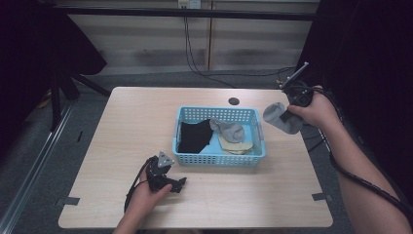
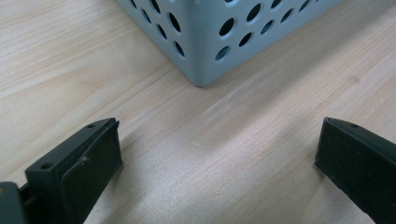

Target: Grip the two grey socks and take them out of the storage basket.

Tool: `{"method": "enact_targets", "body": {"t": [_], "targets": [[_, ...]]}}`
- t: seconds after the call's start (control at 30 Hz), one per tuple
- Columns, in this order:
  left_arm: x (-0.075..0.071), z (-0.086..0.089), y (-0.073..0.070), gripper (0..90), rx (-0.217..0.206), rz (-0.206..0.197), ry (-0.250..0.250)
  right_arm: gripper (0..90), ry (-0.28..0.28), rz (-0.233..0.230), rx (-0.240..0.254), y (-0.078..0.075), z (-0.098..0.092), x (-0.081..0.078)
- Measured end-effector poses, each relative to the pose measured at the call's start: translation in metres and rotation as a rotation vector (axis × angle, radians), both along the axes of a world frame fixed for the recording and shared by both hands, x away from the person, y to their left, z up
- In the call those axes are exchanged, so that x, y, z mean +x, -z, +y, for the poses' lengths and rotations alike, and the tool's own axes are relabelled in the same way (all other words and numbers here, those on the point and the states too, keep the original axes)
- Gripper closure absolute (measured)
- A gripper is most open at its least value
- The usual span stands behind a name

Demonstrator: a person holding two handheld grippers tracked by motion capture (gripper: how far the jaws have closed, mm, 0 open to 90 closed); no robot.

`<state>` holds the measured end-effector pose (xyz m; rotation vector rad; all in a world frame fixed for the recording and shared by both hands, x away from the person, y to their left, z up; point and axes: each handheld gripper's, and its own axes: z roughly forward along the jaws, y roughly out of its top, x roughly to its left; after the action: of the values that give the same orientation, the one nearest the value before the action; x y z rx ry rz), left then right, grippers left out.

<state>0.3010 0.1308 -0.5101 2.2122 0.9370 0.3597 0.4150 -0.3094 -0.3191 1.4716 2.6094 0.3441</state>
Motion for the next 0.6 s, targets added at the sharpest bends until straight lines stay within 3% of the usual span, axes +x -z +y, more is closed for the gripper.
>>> {"method": "enact_targets", "body": {"t": [0.37,0.6], "targets": [[0.000,0.000,0.000,0.0,0.005,0.002,0.004,77.4,0.042,0.009,-0.009,0.017,-0.015,0.001],[0.000,0.000,0.000,0.0,-0.002,0.000,-0.002,77.4,0.061,0.040,-0.001,0.042,-0.018,0.004]]}}
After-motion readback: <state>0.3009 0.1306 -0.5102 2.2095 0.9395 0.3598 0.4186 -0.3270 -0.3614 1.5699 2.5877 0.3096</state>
